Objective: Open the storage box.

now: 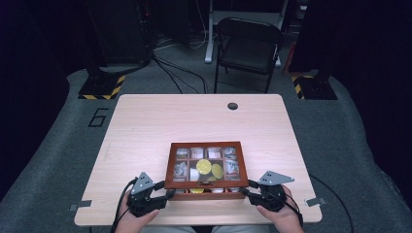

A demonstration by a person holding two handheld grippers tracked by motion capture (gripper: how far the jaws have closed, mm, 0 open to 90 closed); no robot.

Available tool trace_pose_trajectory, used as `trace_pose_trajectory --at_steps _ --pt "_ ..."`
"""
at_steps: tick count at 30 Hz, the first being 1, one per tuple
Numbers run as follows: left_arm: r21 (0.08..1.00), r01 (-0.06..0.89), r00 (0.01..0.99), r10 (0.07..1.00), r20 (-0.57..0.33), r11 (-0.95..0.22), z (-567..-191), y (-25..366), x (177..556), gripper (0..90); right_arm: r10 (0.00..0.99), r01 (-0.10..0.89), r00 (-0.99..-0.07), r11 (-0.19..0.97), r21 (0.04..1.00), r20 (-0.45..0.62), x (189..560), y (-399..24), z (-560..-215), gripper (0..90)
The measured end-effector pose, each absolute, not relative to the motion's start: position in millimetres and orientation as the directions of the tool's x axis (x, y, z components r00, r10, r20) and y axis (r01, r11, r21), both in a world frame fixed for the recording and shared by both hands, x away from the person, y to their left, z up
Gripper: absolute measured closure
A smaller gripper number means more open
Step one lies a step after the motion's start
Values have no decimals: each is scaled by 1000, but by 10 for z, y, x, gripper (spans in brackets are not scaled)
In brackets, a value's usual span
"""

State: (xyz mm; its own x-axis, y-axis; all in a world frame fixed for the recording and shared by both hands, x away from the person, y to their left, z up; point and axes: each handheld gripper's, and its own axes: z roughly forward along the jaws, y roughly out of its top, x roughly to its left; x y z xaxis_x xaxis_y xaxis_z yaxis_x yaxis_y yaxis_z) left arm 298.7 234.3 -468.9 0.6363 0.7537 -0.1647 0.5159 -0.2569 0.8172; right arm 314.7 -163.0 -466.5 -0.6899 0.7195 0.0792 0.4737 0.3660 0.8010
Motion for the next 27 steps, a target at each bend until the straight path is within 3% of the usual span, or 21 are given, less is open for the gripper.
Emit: trace_pose_trajectory --at_steps 27 --pt "851 481 615 773 -157 -211 -4414 2368 3155 460 716 431 -696 363 826 49 3243 -1563 -4390 557"
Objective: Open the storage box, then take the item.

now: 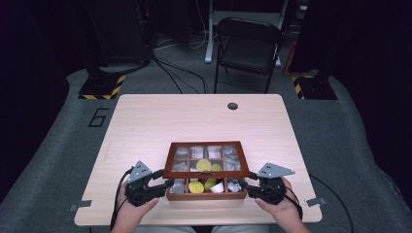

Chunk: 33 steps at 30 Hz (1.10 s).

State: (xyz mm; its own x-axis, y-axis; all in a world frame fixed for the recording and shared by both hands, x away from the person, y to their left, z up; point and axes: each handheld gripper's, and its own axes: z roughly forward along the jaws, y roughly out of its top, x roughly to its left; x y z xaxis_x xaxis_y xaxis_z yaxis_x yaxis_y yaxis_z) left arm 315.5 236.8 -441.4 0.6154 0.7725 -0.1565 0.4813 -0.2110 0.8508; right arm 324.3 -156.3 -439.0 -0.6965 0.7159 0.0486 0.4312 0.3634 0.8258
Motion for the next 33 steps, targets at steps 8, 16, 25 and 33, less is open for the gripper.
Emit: trace_pose_trajectory --at_steps 8,16,25,33 --pt "864 455 620 774 -133 -216 -4347 2358 3180 458 744 442 -665 321 838 66 3308 -1655 -4280 517" --pt "875 426 630 770 -104 -230 -4220 2363 3251 461 735 396 -677 328 858 32 3353 -1626 -4162 518" --pt "889 406 627 772 -103 -211 -4110 2370 3347 463 730 361 -683 320 876 15 3456 -1632 -4021 520" --pt "888 400 631 770 -90 -225 -4029 2365 3429 459 718 349 -696 348 870 -9 3539 -1595 -3927 517"
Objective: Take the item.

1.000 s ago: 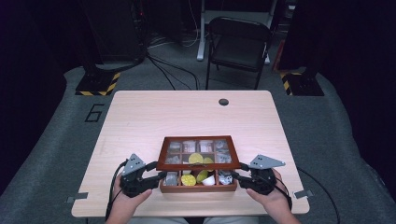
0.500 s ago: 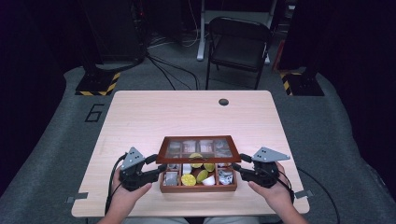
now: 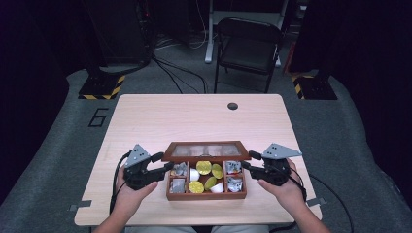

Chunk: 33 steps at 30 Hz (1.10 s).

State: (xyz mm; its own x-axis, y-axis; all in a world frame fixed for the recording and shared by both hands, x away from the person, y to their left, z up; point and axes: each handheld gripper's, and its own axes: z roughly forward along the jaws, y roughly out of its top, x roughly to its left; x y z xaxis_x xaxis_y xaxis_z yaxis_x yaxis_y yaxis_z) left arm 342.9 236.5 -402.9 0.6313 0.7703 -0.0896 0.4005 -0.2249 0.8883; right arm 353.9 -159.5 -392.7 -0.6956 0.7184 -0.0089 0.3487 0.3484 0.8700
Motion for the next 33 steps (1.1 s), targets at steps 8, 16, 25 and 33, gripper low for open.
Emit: trace_pose_trajectory --at_steps 8,16,25,33 --pt "888 396 623 779 -75 -232 -3961 2350 3547 475 721 379 -693 343 860 18 3677 -1582 -3835 510" --pt "899 389 606 791 -85 -201 -3910 2344 3702 499 733 374 -680 329 867 16 3854 -1576 -3839 527" --pt "902 386 602 793 -90 -191 -3905 2356 3857 517 753 395 -658 333 856 11 4066 -1571 -3902 539" --pt "906 385 595 798 -96 -178 -3879 2351 3944 518 758 404 -652 336 851 10 4201 -1571 -3981 566"
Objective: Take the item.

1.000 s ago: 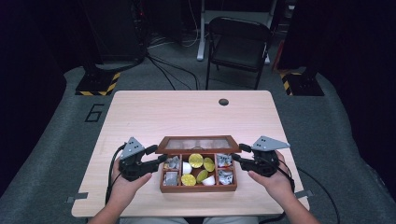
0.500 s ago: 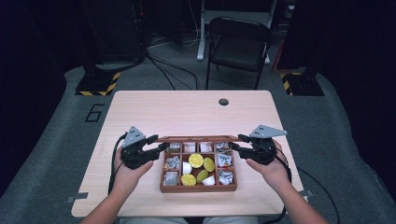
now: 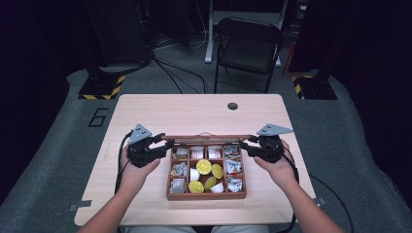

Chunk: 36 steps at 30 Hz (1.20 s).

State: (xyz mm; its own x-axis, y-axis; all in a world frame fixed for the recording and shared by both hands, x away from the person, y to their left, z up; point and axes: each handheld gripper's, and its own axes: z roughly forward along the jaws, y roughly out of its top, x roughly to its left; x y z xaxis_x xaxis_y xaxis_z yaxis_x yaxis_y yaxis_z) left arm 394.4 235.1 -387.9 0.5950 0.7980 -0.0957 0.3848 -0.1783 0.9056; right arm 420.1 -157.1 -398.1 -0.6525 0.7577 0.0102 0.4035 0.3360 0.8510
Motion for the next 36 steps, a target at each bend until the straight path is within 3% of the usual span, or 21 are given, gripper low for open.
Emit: trace_pose_trajectory --at_steps 10,36 --pt "909 382 588 803 -102 -165 -3860 2348 4000 519 756 375 -650 406 833 -76 4318 -1533 -4081 627" --pt "905 398 578 807 -123 -147 -3976 2356 4169 491 766 386 -641 385 838 -57 4421 -1492 -4073 645"
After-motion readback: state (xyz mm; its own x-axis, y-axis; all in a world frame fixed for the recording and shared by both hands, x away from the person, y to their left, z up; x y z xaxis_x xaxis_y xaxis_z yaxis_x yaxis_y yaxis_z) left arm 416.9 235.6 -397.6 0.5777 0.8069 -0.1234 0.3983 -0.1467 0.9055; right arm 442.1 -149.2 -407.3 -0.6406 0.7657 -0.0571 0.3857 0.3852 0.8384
